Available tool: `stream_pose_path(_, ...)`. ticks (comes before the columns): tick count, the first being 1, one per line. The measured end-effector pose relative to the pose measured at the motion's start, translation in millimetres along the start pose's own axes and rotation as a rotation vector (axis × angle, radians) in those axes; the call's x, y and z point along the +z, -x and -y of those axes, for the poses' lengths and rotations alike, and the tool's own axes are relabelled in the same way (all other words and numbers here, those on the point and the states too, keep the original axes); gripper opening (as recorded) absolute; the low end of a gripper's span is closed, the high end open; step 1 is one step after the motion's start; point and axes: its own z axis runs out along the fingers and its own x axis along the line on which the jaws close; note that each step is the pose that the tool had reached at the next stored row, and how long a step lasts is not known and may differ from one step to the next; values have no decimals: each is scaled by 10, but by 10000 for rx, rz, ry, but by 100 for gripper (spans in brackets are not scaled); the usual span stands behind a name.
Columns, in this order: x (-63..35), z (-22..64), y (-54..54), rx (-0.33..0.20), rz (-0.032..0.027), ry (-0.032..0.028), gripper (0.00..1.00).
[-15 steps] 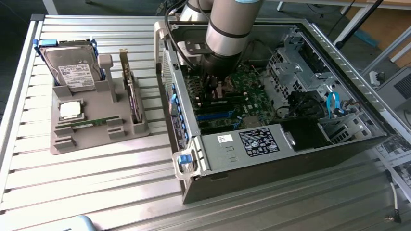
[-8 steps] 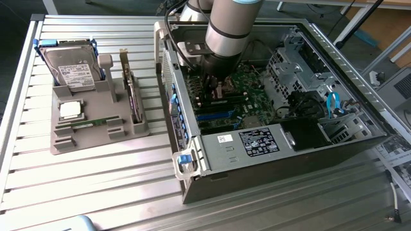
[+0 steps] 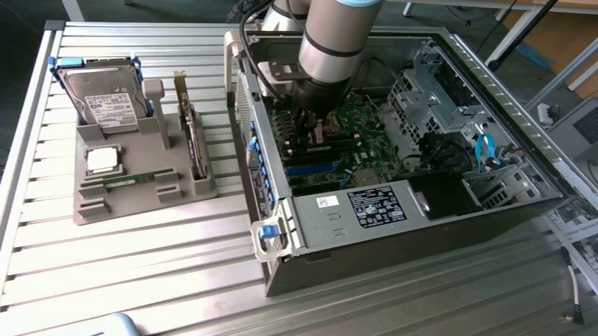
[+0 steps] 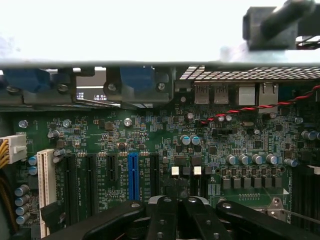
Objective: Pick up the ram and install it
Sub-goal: 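Press down the ram until it locks into place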
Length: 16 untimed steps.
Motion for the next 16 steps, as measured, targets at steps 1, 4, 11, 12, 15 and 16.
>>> stream_pose_path(1,1,0,0,0,-1,1,11)
stream_pose_path(4,1,0,0,0,-1,0,11)
stream_pose_path(11,6,0,0,0,0,0,11)
stream_pose_path(12,6,0,0,0,-1,1,11)
stream_pose_path(15,11,0,-1,0,-2,1,11)
stream_pose_path(16,11,0,-1,0,-3,1,11)
